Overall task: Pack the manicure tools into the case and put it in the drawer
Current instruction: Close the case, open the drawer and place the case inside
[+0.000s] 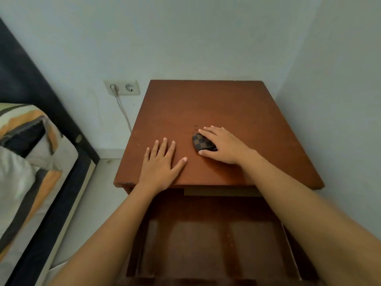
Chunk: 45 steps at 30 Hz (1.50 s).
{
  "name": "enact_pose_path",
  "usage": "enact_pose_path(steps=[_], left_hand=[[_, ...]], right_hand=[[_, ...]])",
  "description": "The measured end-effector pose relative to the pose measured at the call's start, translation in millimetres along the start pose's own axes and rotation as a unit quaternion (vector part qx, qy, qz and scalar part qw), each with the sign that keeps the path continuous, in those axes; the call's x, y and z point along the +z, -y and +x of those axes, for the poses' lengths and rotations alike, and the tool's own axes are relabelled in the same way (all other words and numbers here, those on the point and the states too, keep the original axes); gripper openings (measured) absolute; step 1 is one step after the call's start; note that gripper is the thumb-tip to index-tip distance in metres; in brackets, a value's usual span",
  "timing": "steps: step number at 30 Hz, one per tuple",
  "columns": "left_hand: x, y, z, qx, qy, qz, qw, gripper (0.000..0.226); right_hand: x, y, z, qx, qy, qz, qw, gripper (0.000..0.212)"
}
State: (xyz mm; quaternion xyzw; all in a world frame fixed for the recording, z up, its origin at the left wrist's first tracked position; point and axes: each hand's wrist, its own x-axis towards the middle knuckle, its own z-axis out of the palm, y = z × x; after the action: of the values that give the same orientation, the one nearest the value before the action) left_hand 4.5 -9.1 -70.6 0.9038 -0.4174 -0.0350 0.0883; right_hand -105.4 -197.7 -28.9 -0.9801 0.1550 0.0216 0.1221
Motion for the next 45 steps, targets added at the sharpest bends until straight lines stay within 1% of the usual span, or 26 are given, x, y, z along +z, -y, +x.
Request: enact_pose_path(steps=[5,10,13,15,16,18,21,23,25,27,30,33,36,41,45], left_hand=[[0,-1,-3,-0.003,-0.011,-0.011,1.0,0.071],[-2,-3,-11,-0.003,-0.015,-0.029,0.999,0.069],[-3,-3,-23,0.008,-0.008,-0.041,0.999,0.067],[-5,-4,-31,0.011,-0.005,-0.046,0.999,0.066],[-5,-5,-34,0.01,-0.005,-0.048,0.999,0.066],[-4,-6,-40,0.009,-0.004,-0.049,0.999,0.065],[-2,-9,-49,0.006,-0.01,-0.061,0.998,0.066],[0,-10,-56,0.005,-0.017,-0.072,0.997,0.065],[2,-10,-62,0.007,-0.026,-0.083,0.996,0.064],[3,-10,-67,0.007,-0.026,-0.092,0.995,0.064],[-1,-12,-73,0.002,-0.002,-0.099,0.995,0.064],[-7,-15,-87,-0.007,0.02,-0.109,0.994,0.064],[-10,-22,-115,-0.018,0.035,-0.164,0.986,0.065],[-5,-34,-187,0.004,0.049,-0.251,0.967,0.063],[1,-35,-234,0.035,0.069,-0.266,0.961,0.056]], right_hand=[[13,7,-18,0.021,-0.075,0.015,0.997,0.071],[34,39,-80,0.049,-0.143,0.035,0.988,0.072],[51,61,-124,0.034,-0.179,0.039,0.982,0.074],[67,71,-144,0.011,-0.178,0.024,0.984,0.075],[75,75,-150,0.0,-0.155,0.016,0.988,0.074],[92,78,-151,-0.001,-0.069,0.01,0.998,0.074],[112,70,-137,0.044,0.074,0.012,0.996,0.076],[121,63,-129,0.085,0.139,0.031,0.986,0.078],[129,57,-126,0.109,0.171,0.048,0.978,0.078],[133,55,-128,0.118,0.183,0.049,0.975,0.077],[128,56,-135,0.124,0.192,0.077,0.97,0.074],[113,61,-151,0.124,0.165,0.135,0.969,0.071],[97,67,-175,0.124,0.112,0.187,0.968,0.068],[79,83,-224,0.088,0.011,0.213,0.973,0.054],[77,96,-259,0.063,-0.048,0.231,0.97,0.041]])
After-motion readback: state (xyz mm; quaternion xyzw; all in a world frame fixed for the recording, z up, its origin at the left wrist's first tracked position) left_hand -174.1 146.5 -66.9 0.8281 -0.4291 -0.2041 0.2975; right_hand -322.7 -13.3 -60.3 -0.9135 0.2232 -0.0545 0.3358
